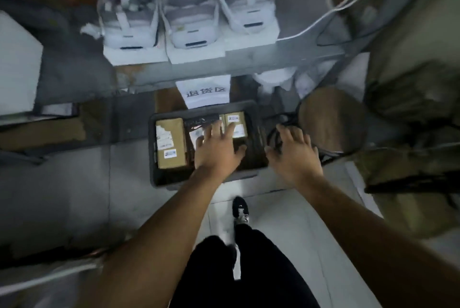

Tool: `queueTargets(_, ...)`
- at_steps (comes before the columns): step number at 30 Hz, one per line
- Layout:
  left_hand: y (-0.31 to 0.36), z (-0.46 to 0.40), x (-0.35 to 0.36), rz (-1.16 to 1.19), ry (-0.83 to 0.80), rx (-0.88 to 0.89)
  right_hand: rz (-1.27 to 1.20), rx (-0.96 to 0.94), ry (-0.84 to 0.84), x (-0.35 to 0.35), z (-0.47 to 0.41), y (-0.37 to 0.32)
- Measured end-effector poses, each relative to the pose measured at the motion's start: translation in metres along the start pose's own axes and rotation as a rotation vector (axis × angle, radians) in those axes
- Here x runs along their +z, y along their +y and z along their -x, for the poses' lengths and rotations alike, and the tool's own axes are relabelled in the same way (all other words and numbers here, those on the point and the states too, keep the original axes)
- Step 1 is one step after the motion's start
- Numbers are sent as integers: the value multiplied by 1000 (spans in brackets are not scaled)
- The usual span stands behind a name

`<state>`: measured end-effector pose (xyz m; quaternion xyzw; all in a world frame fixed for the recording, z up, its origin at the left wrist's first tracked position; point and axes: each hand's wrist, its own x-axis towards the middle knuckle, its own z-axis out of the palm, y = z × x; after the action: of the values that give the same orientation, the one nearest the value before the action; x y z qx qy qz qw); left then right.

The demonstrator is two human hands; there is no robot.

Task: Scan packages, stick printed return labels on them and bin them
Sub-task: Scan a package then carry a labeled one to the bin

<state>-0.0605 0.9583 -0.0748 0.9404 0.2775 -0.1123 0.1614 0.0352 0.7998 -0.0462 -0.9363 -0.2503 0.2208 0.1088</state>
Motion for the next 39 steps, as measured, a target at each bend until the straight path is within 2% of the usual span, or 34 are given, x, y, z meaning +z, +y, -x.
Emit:
queueTargets(11,171,106,-22,-57,-1,515,-79,426,359,-70,200,102)
queueTargets(20,339,197,-30,-34,81,871,-107,693,597,-113,330,209)
queueTargets(30,510,284,0,-107,71,1031,-185,879,713,-146,445,351)
queueTargets(39,610,346,36,-129,36,1122,-262,963,744,-144,518,445)
